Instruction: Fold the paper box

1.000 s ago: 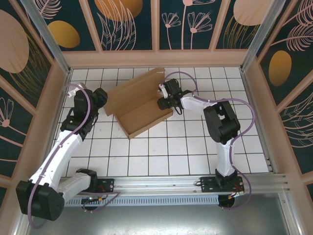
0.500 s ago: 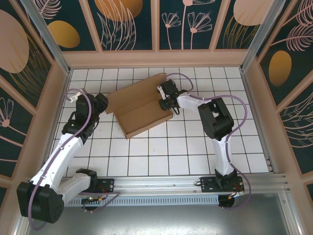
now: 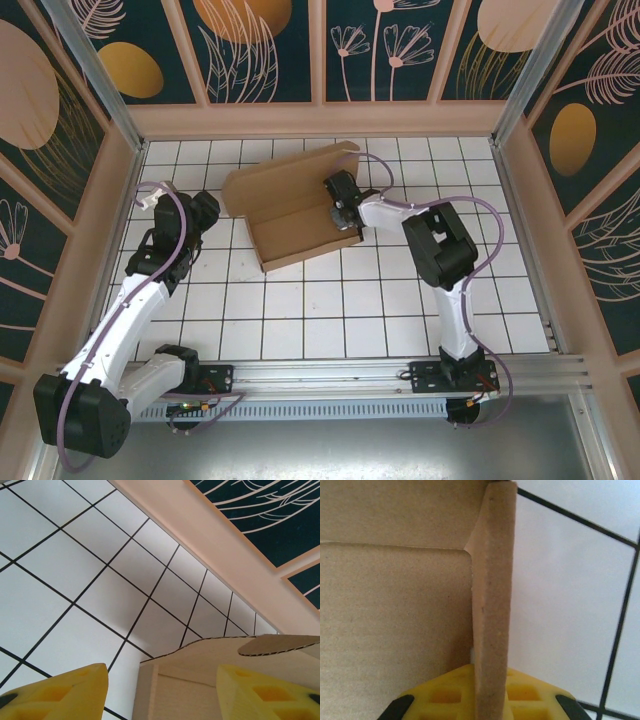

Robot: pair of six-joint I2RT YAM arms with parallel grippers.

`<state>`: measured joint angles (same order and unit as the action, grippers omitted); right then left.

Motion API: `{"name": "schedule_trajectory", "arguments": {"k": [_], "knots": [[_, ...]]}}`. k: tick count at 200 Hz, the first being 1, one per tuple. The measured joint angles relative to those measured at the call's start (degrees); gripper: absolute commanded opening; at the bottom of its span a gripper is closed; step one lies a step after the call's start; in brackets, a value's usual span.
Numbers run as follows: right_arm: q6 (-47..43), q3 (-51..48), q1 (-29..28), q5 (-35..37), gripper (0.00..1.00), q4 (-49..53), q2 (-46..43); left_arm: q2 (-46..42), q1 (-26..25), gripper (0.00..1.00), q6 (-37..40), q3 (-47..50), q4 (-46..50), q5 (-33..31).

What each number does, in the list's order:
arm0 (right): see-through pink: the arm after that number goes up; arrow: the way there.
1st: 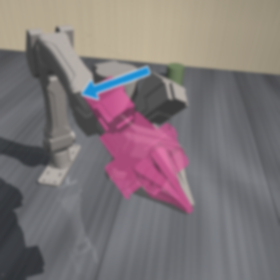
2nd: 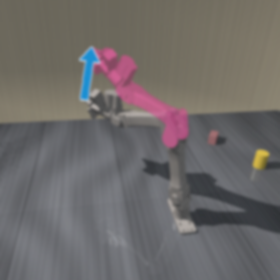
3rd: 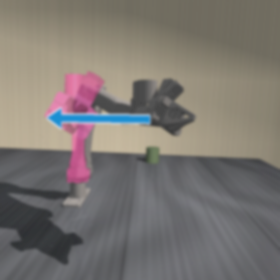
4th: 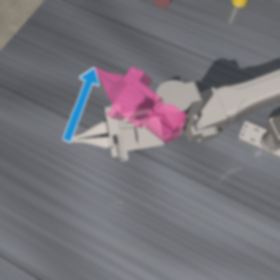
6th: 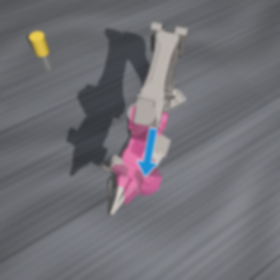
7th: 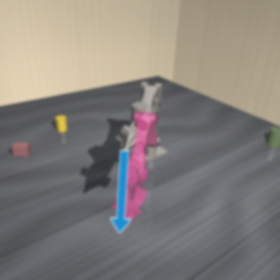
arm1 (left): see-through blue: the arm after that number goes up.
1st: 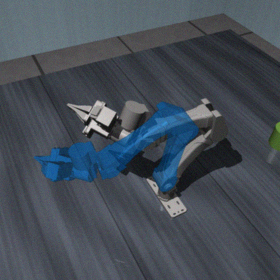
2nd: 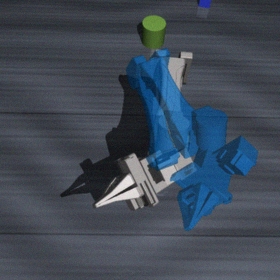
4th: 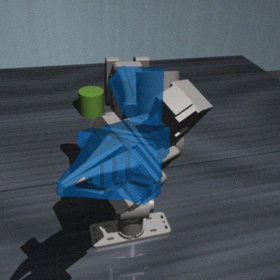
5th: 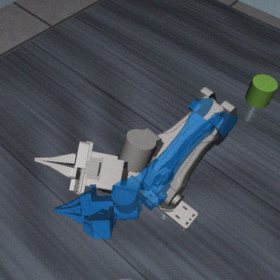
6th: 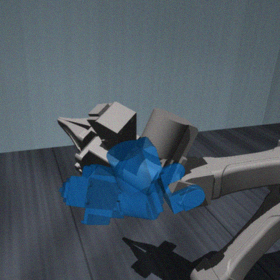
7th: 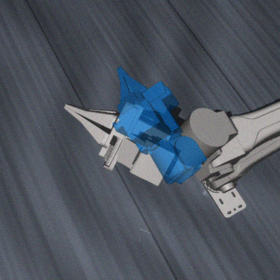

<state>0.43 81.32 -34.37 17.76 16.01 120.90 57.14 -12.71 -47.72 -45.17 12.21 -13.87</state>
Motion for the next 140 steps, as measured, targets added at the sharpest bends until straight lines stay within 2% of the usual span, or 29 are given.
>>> {"name": "schedule_trajectory", "arguments": {"k": [37, 50, 79, 91, 106, 116, 140], "knots": [[4.09, -6.38, 0.74, 2.34, 0.30, -2.23, -3.91, -1.07, 0.00, 0.83, 2.08, 1.77, -2.78, -1.33], [5.55, -8.83, 1.53, 2.12, 0.35, -2.45, -5.73, -1.70, 0.00, 0.82, 3.06, 2.56, -4.28, -1.46], [7.85, -11.96, 3.85, -0.74, 0.58, -3.58, -8.28, -1.36, 0.00, 0.74, 4.42, 3.52, -8.66, -1.11], [8.70, -13.90, 4.94, -3.15, 0.66, -4.83, -9.79, -1.16, 0.00, 0.79, 4.04, 5.05, -11.41, -0.98], [9.46, -17.77, 5.92, -7.10, 0.69, -7.34, -12.94, -1.16, 0.00, 0.82, 5.64, 7.82, -14.69, 0.09], [10.10, -20.85, 6.54, -10.14, 0.69, -9.29, -16.22, -0.90, 0.00, 0.81, 8.00, 9.18, -16.13, 1.40], [11.06, -27.96, 8.81, -19.12, 0.62, -16.57, -27.15, 0.70, 0.00, 0.80, 14.82, 9.70, -19.37, 6.01]]}}
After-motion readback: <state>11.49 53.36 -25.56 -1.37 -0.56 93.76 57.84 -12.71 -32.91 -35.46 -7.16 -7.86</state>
